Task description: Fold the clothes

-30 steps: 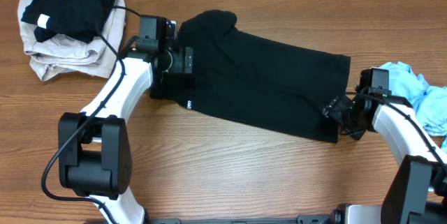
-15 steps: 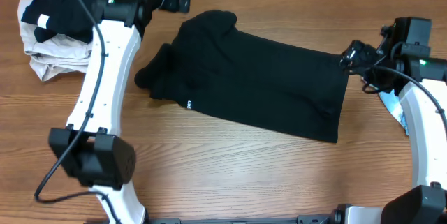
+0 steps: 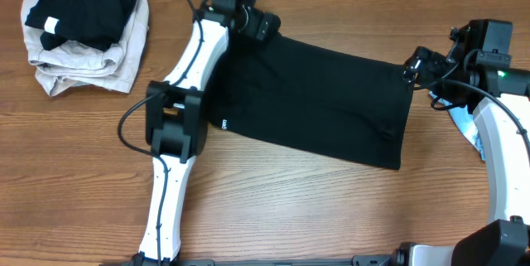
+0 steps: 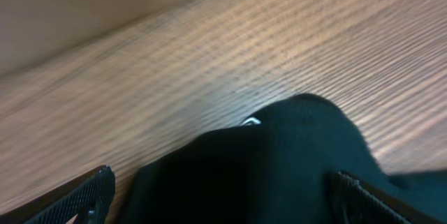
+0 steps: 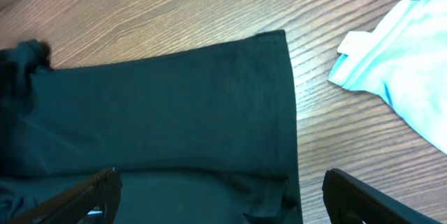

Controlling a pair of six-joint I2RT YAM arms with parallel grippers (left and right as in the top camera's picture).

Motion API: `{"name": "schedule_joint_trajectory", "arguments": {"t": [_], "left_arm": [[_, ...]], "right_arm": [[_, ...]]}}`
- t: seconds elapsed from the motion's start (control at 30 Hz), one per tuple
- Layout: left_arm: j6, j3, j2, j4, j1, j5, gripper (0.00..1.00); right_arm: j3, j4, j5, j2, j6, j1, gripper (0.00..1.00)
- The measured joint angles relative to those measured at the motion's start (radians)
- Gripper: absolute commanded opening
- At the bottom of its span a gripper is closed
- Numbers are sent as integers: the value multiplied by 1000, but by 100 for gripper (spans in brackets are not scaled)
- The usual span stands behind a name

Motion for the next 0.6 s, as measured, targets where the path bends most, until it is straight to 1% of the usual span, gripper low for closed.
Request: {"name": "schedule_joint_trajectory", "arguments": {"t": [0.2,0.23,0.27,0.3,0.33,0.37,0.4,0.6], "left_arm": [[11,2,49,98,-8,4,100],[14,5,53,110,-9,5,96],[13,8,58,124,-11,5,91],[15,9,61,133,-11,5,82],[16,9,63,137,-11,5,67],[15,10,64,140,-11,5,57],[18,10,65,140,-13,8,52],[21,10,75,131,-13,9,54]], "right_arm": [[0,3,0,0,-6,0,96],[0,3,0,0,-7,0,95],[0,8,0,0,-8,0,94],[0,14,0,0,-9,0,93],[0,20,0,0,-10,0,92],[0,25,0,0,-10,0,91],[0,35,0,0,-12,0,90],[0,54,0,28,-11,0,89]]}}
